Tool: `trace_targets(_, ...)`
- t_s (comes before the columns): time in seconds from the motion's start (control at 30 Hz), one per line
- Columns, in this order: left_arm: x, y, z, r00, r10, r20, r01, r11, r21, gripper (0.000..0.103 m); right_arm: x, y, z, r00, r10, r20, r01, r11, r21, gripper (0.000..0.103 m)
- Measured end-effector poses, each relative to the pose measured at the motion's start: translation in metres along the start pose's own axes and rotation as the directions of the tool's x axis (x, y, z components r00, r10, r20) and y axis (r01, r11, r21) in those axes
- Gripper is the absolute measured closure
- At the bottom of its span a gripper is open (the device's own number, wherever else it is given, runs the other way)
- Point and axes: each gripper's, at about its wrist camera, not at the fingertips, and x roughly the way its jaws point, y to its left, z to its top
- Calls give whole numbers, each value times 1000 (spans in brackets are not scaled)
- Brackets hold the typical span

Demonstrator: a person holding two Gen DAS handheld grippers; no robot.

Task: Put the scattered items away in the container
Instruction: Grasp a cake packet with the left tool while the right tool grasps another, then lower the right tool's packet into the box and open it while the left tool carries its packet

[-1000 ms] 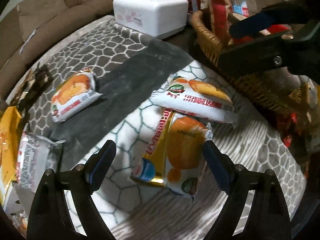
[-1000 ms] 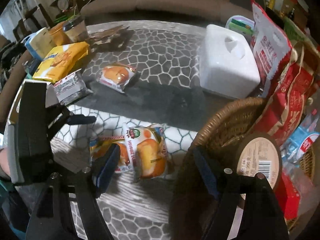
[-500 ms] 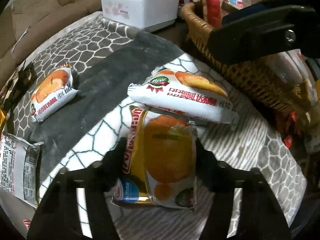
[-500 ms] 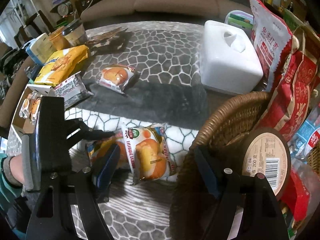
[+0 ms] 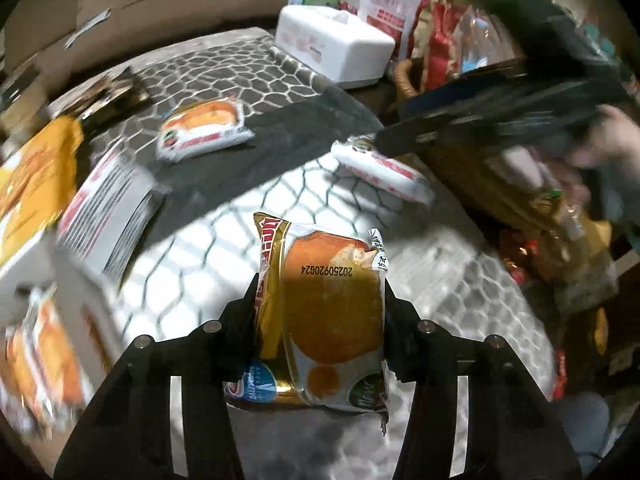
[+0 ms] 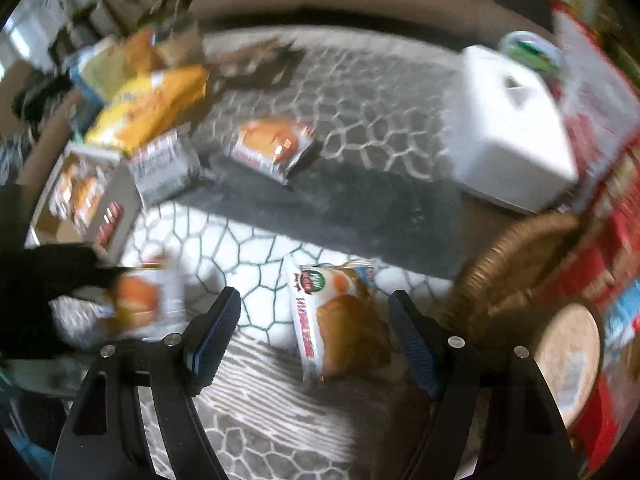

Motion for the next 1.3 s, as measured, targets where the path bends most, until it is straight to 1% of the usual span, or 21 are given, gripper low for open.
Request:
trace_targets(0.03, -11, -1, -7, 1000, -7, 2, 7, 1000, -2, 55, 13, 3, 6, 999, -11, -53, 10, 1000, -30, 25)
trace_targets(0.13, -40, -7, -22, 1000, -15, 18, 15, 1000, 20, 55, 33, 8, 11, 989, -50, -137, 35, 993, -111, 25)
trace_targets(0.23, -64, -3, -36, 999, -37, 31, 36, 999, 7, 55, 48, 10, 11, 979, -39, -202, 13, 991, -130, 25)
trace_targets(0.27, -71, 0, -41, 999, -36, 33, 36, 999, 4, 55, 50, 13, 10, 978, -44, -204, 16, 990, -137, 28)
trace_targets(0.33, -82, 6, -50, 999, -31, 29, 31, 1000, -1, 55, 47, 23, 8, 981, -61, -182, 32, 987, -160, 44)
trace_targets(0.4, -90, 13, -60, 999, -32, 21, 33, 999, -8, 55, 37, 37, 5, 989, -31, -147, 6, 985, -170, 66)
trace_targets(0.47, -91, 14, -68, 1000, -23, 7, 23, 1000, -1, 55, 27, 50, 0, 991, 29, -128, -51, 983, -174, 71)
trace_targets(0.53, -91, 15, -81, 1000, -22, -14, 22, 1000, 2, 55, 17, 67, -7, 992, 42, -117, -67, 974, -217, 61)
trace_targets(0.57, -91, 15, -85, 1000, -18, -21, 18, 1000, 3, 54, 13, 71, -10, 995, 18, -101, -41, 973, -227, 41)
trace_targets(0.6, -89, 15, -92, 999, -3, -32, 3, 1000, 6, 55, 11, 73, -11, 996, -6, -88, -15, 973, -232, 26)
trace_targets(0.63, -87, 15, -96, 999, 6, -39, -5, 1000, 11, 55, 9, 73, -12, 996, -43, -75, 24, 970, -241, 25)
trace_targets(0.7, -79, 15, -105, 998, 22, -60, -22, 1000, 9, 55, 13, 67, -11, 992, -99, -73, 79, 968, -237, 25)
trace_targets(0.8, -65, 9, -115, 993, 86, -80, -81, 995, 60, 55, 31, 51, -6, 980, -159, -116, 131, 967, -218, 25)
trace_targets(0.87, -56, 6, -122, 990, 97, -100, -89, 993, 80, 55, 51, 44, -6, 965, -204, -166, 169, 964, -203, 25)
trace_targets(0.93, -44, 2, -131, 986, 116, -124, -103, 989, 105, 54, 61, 41, -6, 966, -177, -190, 141, 972, -190, 28)
trace_targets(0.97, -40, 2, -134, 984, 121, -130, -107, 988, 111, 54, 63, 41, -7, 971, -139, -193, 104, 978, -182, 41)
trace_targets(1.0, -36, 1, -138, 982, 124, -140, -107, 987, 117, 55, 62, 43, -8, 975, -129, -180, 94, 977, -189, 45)
trace_targets(1.03, -33, 0, -141, 982, 123, -144, -106, 987, 119, 55, 59, 47, -10, 977, -146, -155, 111, 970, -218, 47)
trace_targets(1.13, -27, 1, -148, 983, 107, -151, -88, 989, 122, 54, 51, 53, -13, 980, -147, -135, 111, 962, -248, 49)
trace_targets(1.23, -38, 10, -148, 987, 35, -154, -25, 997, 72, 55, 29, 68, -13, 990, -109, -95, 78, 957, -279, 50)
trace_targets(1.3, -56, 15, -145, 991, 22, -131, -14, 998, 60, 55, 9, 82, -10, 996, -69, -59, 48, 951, -305, 50)
